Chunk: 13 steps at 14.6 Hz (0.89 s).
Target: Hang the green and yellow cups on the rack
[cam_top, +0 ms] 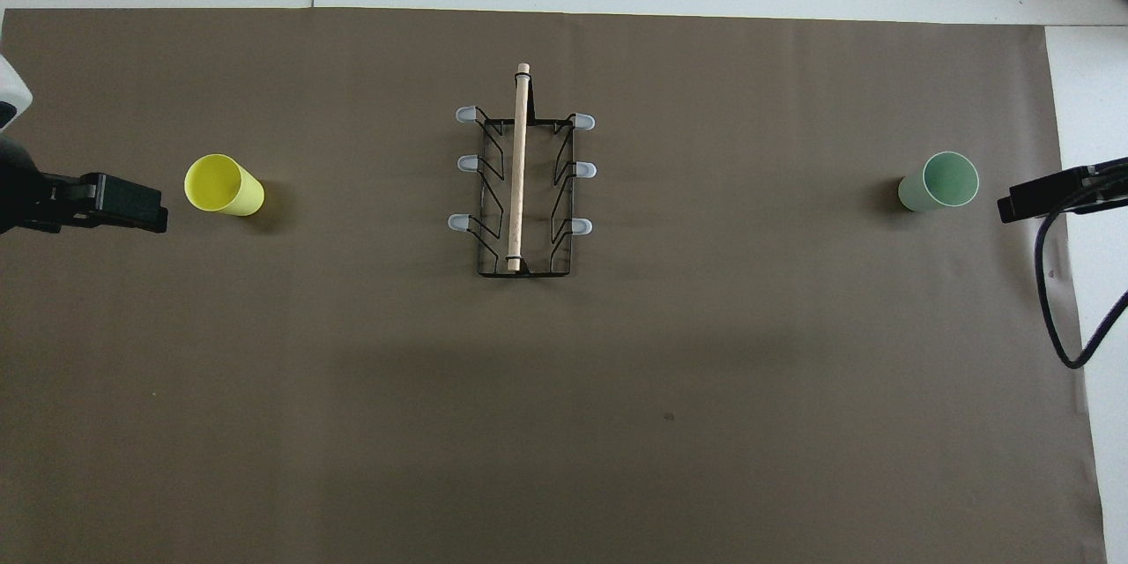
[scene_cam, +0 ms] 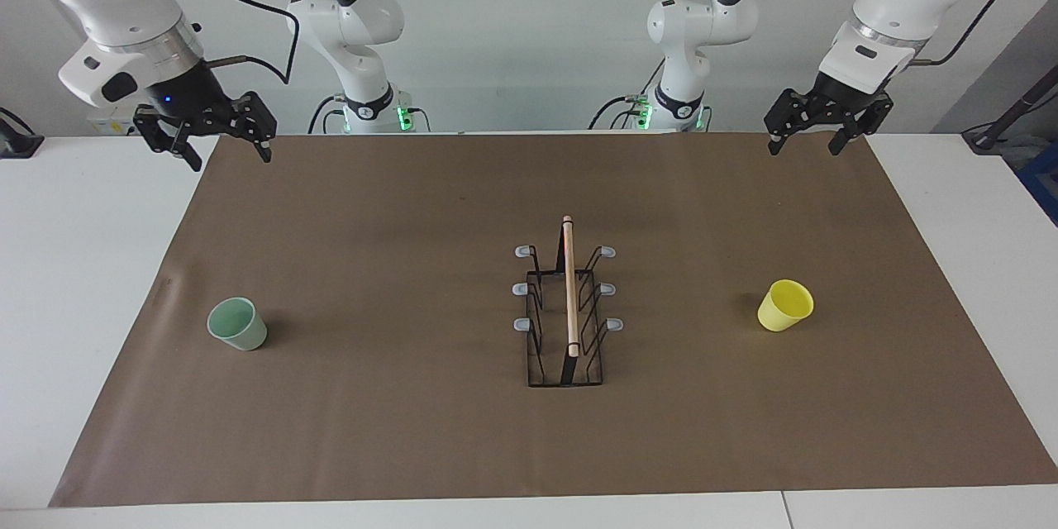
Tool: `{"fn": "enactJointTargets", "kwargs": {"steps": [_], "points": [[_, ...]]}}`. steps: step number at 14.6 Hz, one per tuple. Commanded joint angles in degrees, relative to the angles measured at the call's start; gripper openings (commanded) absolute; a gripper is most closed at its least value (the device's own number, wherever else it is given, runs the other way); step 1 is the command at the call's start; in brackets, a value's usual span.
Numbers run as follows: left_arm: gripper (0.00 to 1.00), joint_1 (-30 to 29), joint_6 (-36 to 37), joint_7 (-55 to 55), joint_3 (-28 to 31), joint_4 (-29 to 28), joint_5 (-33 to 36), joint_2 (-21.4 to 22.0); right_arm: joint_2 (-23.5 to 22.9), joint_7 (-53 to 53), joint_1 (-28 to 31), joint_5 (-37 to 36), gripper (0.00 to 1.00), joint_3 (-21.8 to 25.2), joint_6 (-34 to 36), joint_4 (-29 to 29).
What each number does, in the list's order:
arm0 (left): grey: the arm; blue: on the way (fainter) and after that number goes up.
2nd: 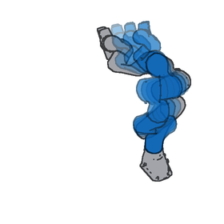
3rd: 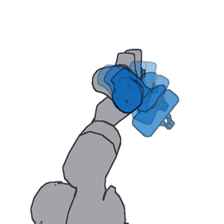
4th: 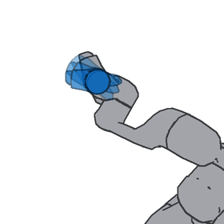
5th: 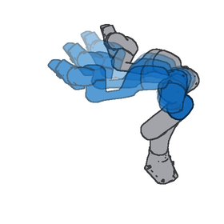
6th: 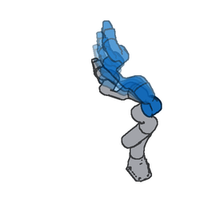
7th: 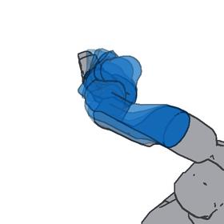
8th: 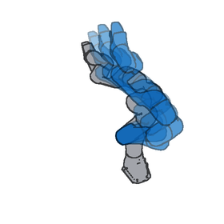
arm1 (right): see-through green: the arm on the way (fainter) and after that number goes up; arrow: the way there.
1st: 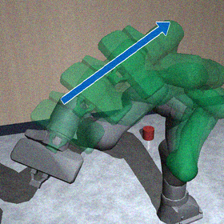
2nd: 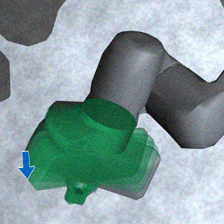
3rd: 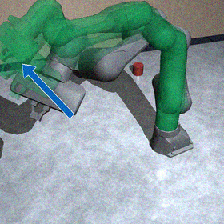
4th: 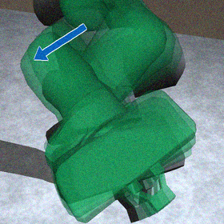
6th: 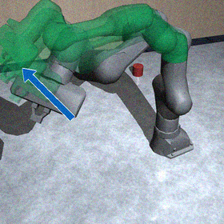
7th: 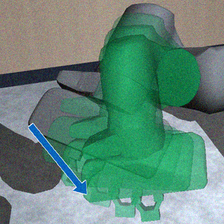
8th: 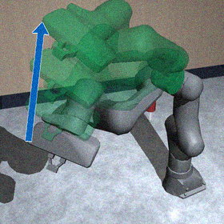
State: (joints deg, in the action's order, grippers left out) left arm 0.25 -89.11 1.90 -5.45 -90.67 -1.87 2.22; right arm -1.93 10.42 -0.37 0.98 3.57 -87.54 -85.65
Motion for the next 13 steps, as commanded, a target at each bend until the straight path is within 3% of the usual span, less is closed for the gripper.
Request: {"fn": "enactJointTargets", "kwargs": {"steps": [1,13], "points": [[1.00,0.0,0.3,-0.4,0.0,0.0,-0.4,0.9,0.3,0.9,0.0,0.0,1.00,0.0,1.1,0.4],[1.00,0.3,1.7,-0.3,-0.1,-1.6,1.2,1.4,0.2,0.7,0.7,0.0,1.00,0.2,0.4,-0.7]]}}
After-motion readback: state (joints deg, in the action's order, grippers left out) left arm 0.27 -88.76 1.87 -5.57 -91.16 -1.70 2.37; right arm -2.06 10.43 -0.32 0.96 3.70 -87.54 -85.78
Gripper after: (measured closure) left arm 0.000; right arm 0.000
